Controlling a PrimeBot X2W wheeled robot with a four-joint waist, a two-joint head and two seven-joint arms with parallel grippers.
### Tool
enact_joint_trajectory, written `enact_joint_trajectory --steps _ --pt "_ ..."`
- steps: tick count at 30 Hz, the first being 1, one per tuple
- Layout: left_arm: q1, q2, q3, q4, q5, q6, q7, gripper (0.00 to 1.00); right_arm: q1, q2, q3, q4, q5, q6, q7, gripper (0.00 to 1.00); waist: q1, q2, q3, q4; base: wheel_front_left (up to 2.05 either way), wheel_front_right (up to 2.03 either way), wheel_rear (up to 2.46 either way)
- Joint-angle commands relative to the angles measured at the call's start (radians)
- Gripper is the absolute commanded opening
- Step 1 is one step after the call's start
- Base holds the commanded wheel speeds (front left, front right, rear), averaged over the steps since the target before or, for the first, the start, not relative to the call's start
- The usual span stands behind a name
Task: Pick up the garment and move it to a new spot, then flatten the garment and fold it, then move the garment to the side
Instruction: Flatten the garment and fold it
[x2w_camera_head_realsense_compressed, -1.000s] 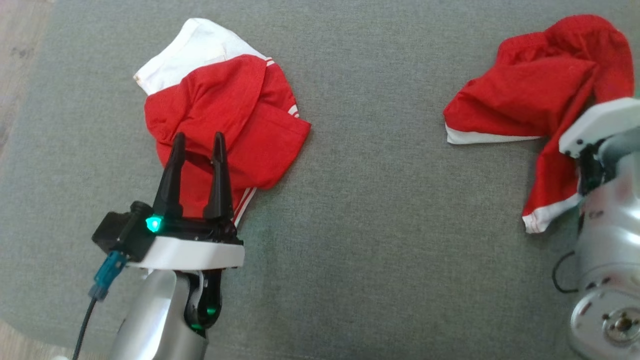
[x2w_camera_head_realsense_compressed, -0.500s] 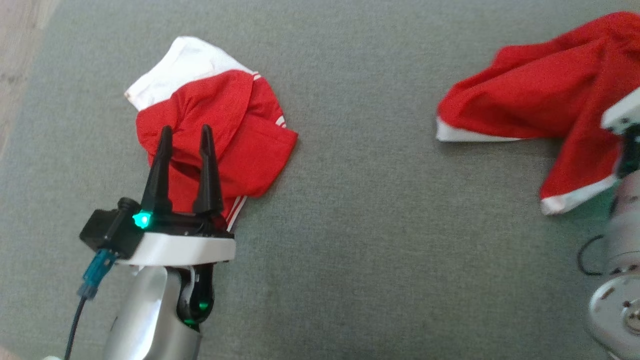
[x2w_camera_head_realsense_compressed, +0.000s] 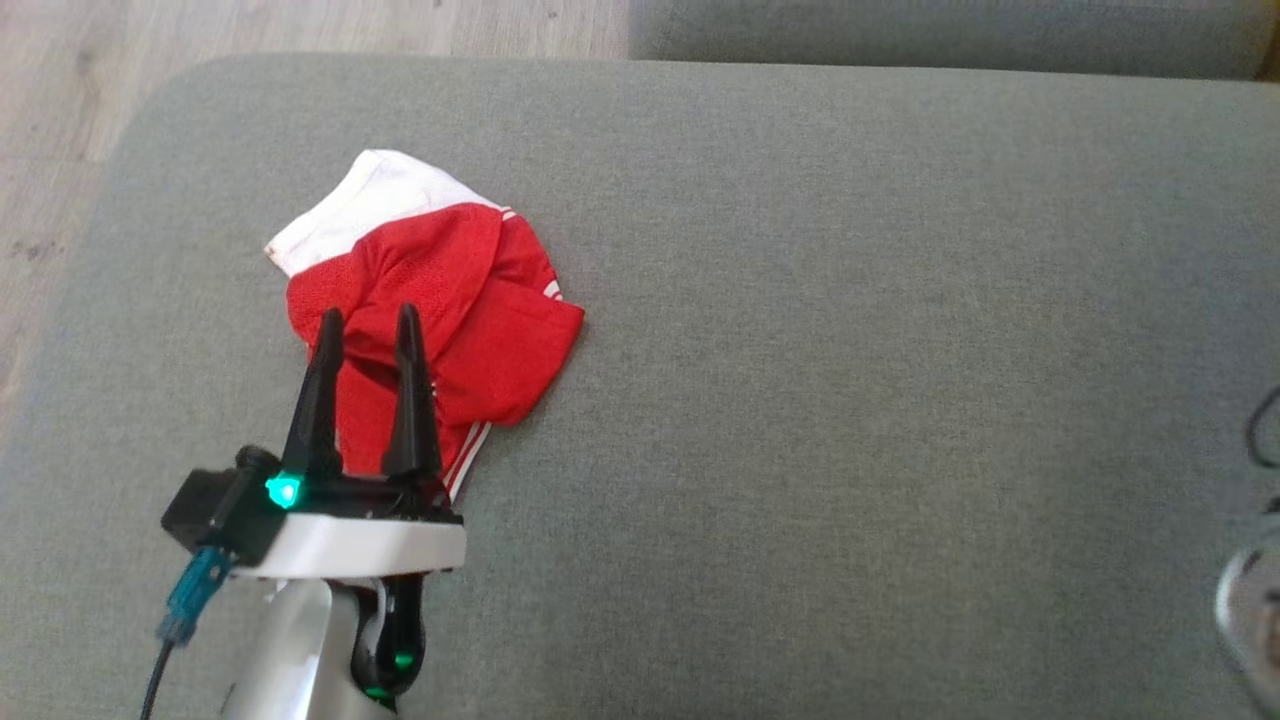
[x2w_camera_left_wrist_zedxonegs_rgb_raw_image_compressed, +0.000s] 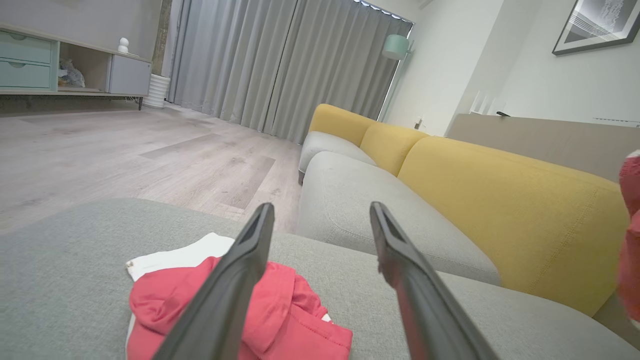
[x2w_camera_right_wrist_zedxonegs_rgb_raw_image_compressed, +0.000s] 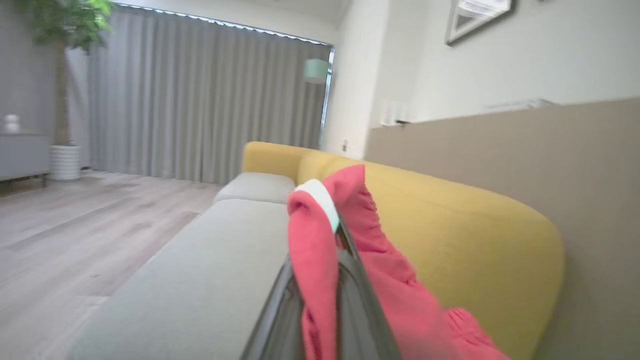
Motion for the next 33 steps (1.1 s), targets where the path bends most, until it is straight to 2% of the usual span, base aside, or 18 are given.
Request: enact_joint_trajectory --steps 1,4,8,16,17,18,21,26,29,33 --pt "-0.013 0.004 0.040 -0.036 0.010 0.000 -0.006 1.00 0.002 0.026 0.073 -0.037 0.005 -0.001 0.011 0.00 0.0001 -0.0001 -0.004 0.001 0.00 0.00 0.00" --pt "-0.008 0.004 0.040 -0.038 0.011 0.000 -0.006 1.00 0.086 0.060 0.225 -0.036 0.014 -0.001 0.032 0.00 0.0001 -0.0001 -0.003 0.006 0.00 0.00 0.00" --pt "-0.019 0.005 0.045 -0.064 0.035 0.006 -0.006 1.00 0.209 0.102 0.414 0.028 0.052 -0.001 0.043 0.00 0.0001 -0.0001 0.009 0.014 0.00 0.00 0.00" --pt "-0.044 0.007 0.046 -0.093 0.034 0.005 -0.006 1.00 0.325 0.142 0.679 0.190 0.132 -0.001 0.006 0.00 0.0001 -0.0001 0.010 0.041 0.00 0.00 0.00" --pt "-0.043 0.008 0.046 -0.094 0.034 0.005 -0.006 1.00 0.325 0.143 0.704 0.197 0.143 -0.001 -0.001 0.44 0.0001 -0.0001 0.009 0.043 0.00 0.00 0.00" --pt "-0.042 0.008 0.045 -0.094 0.034 0.005 -0.006 1.00 0.327 0.144 0.724 0.200 0.163 -0.001 -0.008 1.00 0.0001 -0.0001 0.006 0.043 0.00 0.00 0.00" --pt "-0.030 0.008 0.045 -0.090 0.033 0.008 -0.006 1.00 0.334 0.144 0.796 0.188 0.248 -0.001 -0.019 1.00 0.0001 -0.0001 -0.001 0.037 0.00 0.00 0.00" --pt "-0.016 0.009 0.049 -0.093 0.035 0.014 -0.006 1.00 0.353 0.144 0.856 0.102 0.366 -0.001 -0.031 1.00 0.0001 -0.0001 -0.011 0.003 0.00 0.00 0.00" --pt "-0.013 0.009 0.052 -0.098 0.034 0.015 -0.006 1.00 0.375 0.144 0.851 0.022 0.418 -0.001 -0.037 1.00 0.0001 -0.0001 -0.019 -0.024 0.00 0.00 0.00" --pt "-0.007 0.012 0.054 -0.094 0.041 0.021 -0.006 1.00 0.412 0.145 0.798 -0.098 0.427 -0.001 -0.047 1.00 0.0001 -0.0001 -0.036 -0.063 0.00 0.00 0.00"
